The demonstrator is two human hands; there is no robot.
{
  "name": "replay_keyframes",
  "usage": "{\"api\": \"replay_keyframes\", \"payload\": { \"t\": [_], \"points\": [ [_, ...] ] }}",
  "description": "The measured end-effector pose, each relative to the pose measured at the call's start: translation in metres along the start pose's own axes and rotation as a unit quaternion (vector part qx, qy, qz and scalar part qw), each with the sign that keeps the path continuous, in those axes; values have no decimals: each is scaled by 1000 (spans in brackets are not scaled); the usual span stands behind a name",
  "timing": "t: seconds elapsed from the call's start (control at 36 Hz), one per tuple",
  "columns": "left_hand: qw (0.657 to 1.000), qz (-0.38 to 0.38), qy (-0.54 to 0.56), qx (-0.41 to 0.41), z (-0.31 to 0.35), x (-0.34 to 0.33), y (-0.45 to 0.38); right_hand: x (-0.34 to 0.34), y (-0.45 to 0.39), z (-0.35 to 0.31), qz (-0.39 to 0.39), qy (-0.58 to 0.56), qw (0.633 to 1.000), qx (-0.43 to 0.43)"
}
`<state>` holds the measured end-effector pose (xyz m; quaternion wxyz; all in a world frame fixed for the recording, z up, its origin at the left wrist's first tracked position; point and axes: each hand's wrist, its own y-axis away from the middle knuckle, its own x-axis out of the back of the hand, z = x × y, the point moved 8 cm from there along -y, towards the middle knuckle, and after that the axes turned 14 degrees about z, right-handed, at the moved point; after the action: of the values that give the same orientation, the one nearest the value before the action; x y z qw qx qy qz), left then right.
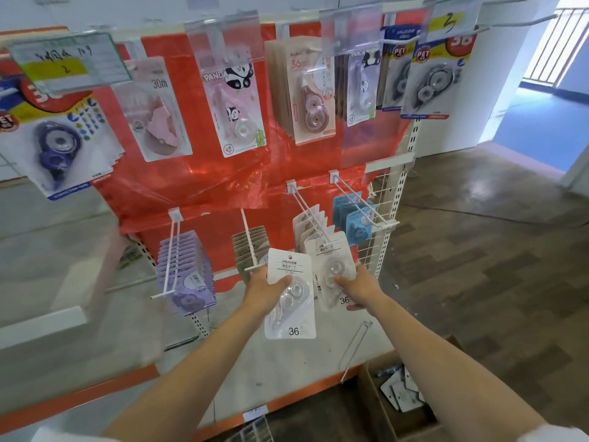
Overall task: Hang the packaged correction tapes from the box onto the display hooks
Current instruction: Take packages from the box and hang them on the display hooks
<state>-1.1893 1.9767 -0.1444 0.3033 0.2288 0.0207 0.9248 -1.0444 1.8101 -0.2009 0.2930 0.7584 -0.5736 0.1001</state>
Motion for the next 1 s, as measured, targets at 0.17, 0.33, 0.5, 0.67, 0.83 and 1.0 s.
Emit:
{"api": "replay_keyframes", "payload": {
  "t": [0.17,0.33,0.5,0.67,0.83,1.0],
  "points": [
    [1000,10,-8,12,0,-9,0,5,-22,0,19,31,999,12],
    [1000,18,-9,21,1,-14,-2,9,-33,2,26,114,991,61],
    [1000,7,-19,23,-4,-20,-5,13,-34,-5,12,172,979,107],
    [1000,-11,-5,6,4,-28,-1,14,-18,-18,-13,153,977,145],
    [998,-31,47,19,7,-38,3,-8,30,-15,-155,-30,986,53],
    [996,-55,71,14,9,-54,8,-12,50,-10,-192,-102,976,28]
  ]
}}
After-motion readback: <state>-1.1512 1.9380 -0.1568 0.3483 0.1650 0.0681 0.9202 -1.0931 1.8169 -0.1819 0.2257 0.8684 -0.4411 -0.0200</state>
